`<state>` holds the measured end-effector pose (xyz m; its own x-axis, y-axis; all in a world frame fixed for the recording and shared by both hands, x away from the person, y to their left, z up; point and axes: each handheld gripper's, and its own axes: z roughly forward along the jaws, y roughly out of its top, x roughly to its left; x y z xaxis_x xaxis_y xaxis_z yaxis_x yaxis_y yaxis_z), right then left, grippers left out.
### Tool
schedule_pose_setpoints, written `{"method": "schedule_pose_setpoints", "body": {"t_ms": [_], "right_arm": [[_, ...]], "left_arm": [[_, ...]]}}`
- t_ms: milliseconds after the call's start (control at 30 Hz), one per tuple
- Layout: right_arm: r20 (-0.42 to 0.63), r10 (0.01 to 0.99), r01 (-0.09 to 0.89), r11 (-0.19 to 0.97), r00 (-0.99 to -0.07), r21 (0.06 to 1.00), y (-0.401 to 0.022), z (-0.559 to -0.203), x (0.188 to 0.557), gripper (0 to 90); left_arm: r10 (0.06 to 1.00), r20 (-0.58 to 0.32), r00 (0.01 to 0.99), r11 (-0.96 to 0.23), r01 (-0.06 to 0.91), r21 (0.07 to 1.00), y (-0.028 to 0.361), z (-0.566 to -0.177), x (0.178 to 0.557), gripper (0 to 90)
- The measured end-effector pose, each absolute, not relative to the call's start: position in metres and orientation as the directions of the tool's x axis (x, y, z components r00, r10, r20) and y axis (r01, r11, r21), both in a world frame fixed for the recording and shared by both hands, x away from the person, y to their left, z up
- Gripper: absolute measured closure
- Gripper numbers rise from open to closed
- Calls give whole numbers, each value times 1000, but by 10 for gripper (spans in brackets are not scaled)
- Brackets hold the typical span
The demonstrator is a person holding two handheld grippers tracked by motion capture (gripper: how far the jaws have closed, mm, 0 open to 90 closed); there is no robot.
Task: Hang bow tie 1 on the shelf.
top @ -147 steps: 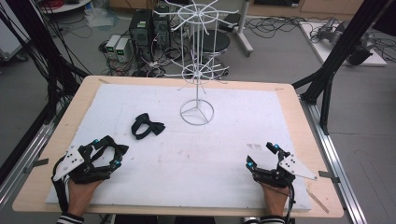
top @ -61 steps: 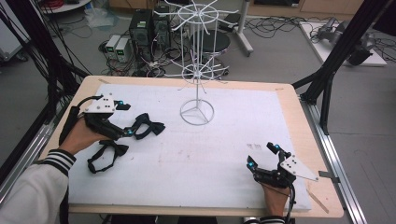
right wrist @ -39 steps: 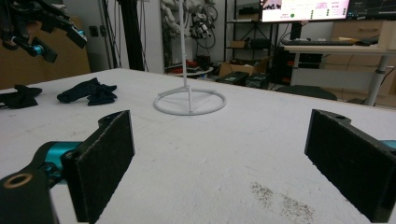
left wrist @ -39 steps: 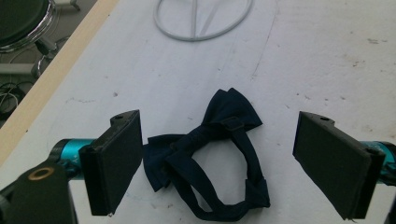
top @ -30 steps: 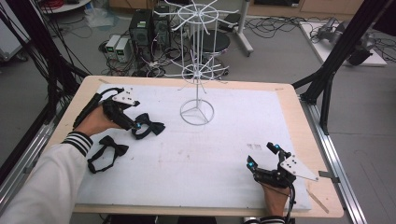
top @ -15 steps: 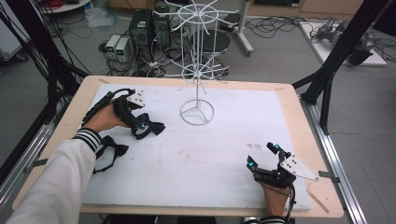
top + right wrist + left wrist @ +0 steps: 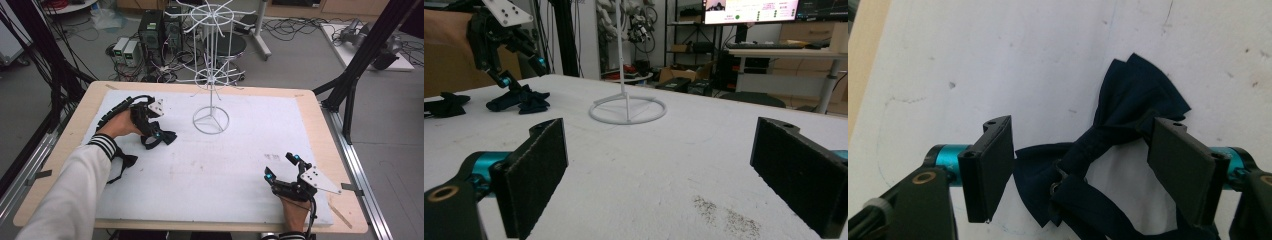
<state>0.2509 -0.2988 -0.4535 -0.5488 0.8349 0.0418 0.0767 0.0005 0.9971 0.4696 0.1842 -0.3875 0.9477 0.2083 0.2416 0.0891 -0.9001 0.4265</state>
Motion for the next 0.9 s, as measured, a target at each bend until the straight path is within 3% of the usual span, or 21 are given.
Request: {"method": "schedule_pose_setpoints", "body": {"t_ms": [367, 467, 767, 900], "right_arm": [[45, 835, 79, -2, -549, 997, -299, -454, 251, 75], [46, 835, 79, -3, -549, 997, -299, -454, 250, 75], [37, 835, 67, -1, -550, 998, -300, -454, 251, 75], [37, 835, 65, -1, -549, 998, -299, -454, 250, 75]], "left_arm": [[168, 255, 952, -938, 75, 340, 184, -395, 473, 313], [191, 241, 951, -925, 92, 369, 181, -400, 471, 327], [99, 271, 957, -958, 18, 285, 176, -402, 471, 394], [118, 248, 962, -949, 35, 314, 175, -406, 468, 449]]}}
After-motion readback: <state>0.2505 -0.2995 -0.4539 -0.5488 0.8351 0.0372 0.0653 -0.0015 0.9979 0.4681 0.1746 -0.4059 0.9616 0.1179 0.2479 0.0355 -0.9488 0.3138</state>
